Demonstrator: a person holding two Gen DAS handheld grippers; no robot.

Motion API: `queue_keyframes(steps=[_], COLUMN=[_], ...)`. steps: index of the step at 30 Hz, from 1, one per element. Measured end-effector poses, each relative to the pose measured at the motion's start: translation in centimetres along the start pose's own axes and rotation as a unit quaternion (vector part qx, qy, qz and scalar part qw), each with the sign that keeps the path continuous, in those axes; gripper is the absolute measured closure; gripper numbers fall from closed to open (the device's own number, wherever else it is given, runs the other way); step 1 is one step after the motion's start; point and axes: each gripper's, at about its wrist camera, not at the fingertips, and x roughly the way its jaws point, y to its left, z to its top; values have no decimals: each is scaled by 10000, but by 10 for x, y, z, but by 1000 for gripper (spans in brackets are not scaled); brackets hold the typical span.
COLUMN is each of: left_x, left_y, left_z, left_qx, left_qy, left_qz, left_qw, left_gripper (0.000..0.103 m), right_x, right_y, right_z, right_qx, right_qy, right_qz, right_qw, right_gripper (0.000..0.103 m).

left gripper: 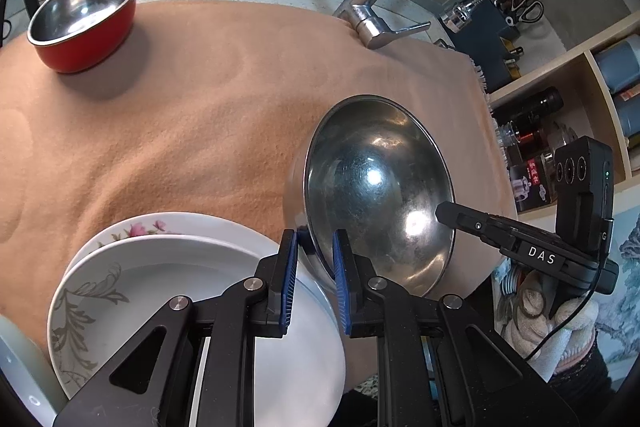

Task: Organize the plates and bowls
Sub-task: 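Carry the large steel bowl beside the plate stack and open both grippers, then move both grippers to the red steel bowl and grasp its rim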

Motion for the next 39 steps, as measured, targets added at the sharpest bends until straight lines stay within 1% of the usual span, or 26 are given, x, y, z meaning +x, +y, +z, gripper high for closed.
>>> queue_keyframes(steps=[7,9,11,13,16,22,24,26,28,30,31,32,34,36,37,38,39], left_x=[-3,-5,-8,-12,-20,-43,-52,-60,-71,-81,-88,-93,-104,-116,-121,-127,-133], left_y=[2,2,3,5,11,27,36,44,55,66,74,80,93,106,111,118,124], left_z=[0,1,1,2,2,1,1,2,2,2,2,3,3,2,2,1,1], left_qx=[12,9,-5,-25,-74,-196,-273,-355,-442,-526,-597,-656,-764,-869,-914,-964,-1007], left_qy=[-56,-91,-131,-189,-259,-464,-556,-648,-749,-859,-924,-973,-1096,-1210,-1254,-1310,-1364], left_qz=[1,-9,-34,-54,-77,-42,-22,11,48,120,161,192,250,318,350,384,421], left_qw=[10000,10000,9999,9998,9996,9987,9981,9973,9962,9948,9938,9929,9907,9883,9873,9859,9846], left_gripper=[87,87,87,87,87,87,87,86,85,81,73,67,66,66,66,66,66], right_x=[-7,-10,-14,-19,-27,-41,-44,-46,-46,-44,-44,-43,-41,-37,-35,-33,-31], right_y=[6,7,9,11,17,35,45,58,69,84,90,96,108,122,127,133,139], right_z=[-2,-2,-1,0,1,10,12,15,18,23,24,26,31,37,38,40,42], right_qx=[-116,-130,-142,-165,-200,-289,-339,-403,-478,-593,-624,-656,-708,-783,-815,-856,-898], right_qy=[-103,-149,-224,-310,-421,-586,-628,-668,-689,-696,-704,-721,-769,-779,-773,-773,-798], right_qz=[-111,-150,-202,-230,-239,-54,16,109,177,240,254,278,342,387,403,418,438], right_qw=[9998,9997,9994,9991,9986,9979,9975,9969,9963,9955,9952,9949,9939,9931,9928,9924,9918], right_gripper=[89,85,76,71,71,69,67,61,60,58,53,47,42,42,36,27,25])
